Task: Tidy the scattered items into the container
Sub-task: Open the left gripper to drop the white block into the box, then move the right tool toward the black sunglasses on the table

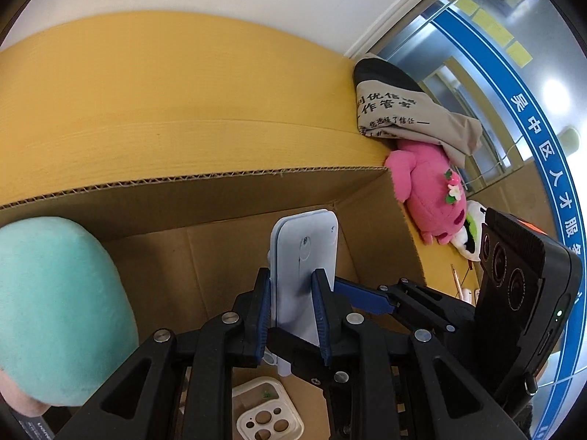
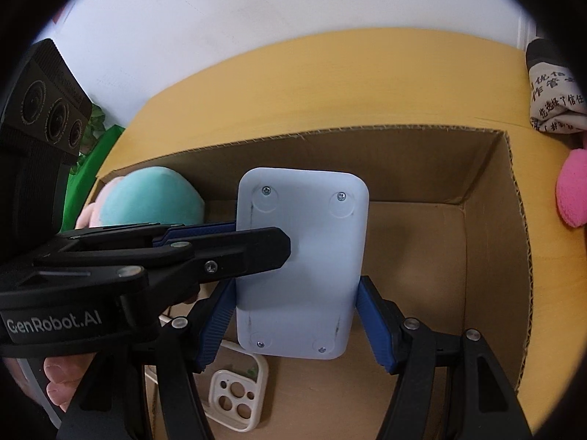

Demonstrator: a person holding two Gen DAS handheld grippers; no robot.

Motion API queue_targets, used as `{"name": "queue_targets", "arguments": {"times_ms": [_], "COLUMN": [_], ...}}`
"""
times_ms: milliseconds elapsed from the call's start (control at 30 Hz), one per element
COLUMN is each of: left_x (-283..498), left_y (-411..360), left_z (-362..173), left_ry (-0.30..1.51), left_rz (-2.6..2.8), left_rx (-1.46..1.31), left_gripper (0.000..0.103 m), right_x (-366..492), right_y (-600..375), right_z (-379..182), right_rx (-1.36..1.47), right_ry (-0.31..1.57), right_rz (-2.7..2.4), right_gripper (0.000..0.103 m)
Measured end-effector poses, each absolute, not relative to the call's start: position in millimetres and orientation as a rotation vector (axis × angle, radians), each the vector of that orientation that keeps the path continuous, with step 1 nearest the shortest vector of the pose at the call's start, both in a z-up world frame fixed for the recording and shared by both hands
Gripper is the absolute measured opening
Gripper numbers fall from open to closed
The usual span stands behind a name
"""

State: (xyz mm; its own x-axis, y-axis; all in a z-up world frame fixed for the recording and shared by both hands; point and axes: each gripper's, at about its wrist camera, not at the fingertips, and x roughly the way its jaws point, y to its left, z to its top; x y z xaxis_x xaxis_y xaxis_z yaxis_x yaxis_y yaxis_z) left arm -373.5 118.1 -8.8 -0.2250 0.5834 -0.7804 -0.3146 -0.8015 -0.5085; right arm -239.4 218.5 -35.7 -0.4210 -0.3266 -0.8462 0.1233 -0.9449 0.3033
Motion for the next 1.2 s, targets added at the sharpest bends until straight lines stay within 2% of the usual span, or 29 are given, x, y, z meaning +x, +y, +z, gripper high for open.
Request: {"name": "queue_targets", "arguments": {"times_ms": [200,400,467,533,633,767,833,967,1000,1200], "left_x": [-381.1,-377.5,-373.5,-365.6,-345.1,-293.2,-262.5,-184.9,-162.2,-70.5], "left_y": [116.1,117.2,113.6,109.3,101.5,81.5,69.0,40.9,34.7,11.2], "left_z": [-17.9,-10.4,-0.1,13.8,42.4,89.6,110.7,148.6,155.1,149.1], "left_ry": [-0.348,-0.279,-0.267,-0.262,-0.239,-0.215,-0.202,-0.144,-0.114,0.026], "left_rz": [2.061,2.124,2.153,2.17,2.238,2.341,2.412,2.57,2.618,2.79], "left_rx": [-1.49,-1.464,-1.424,-1.372,-1.274,-1.102,-1.025,-0.847,-0.8,-0.722], "left_gripper": [0.024,0.025,0.03,0.046,0.063,0.073,0.083,0.094,0.101,0.103], "right_x": [-242.9,-237.9,-230.3,-220.1,-195.9,-152.4,-133.1,-69.2,-55.5,16.6], "right_y": [216.4,209.3,207.5,206.6,207.0,213.2,219.2,210.6,204.9,184.8], "right_z": [-44.5,-42.9,-36.3,-25.8,-4.6,25.7,40.5,61.6,63.7,65.5], "right_rx": [1.537,1.529,1.495,1.455,1.394,1.274,1.202,1.073,1.055,0.999], "right_ry": [-0.301,-0.25,-0.206,-0.184,-0.141,-0.172,-0.159,-0.112,-0.103,-0.074], "right_rz": [-2.427,-2.446,-2.476,-2.486,-2.537,-2.584,-2.626,-2.682,-2.691,-2.745], "right_gripper": [0.065,0.066,0.066,0.067,0.067,0.069,0.072,0.076,0.076,0.076]}}
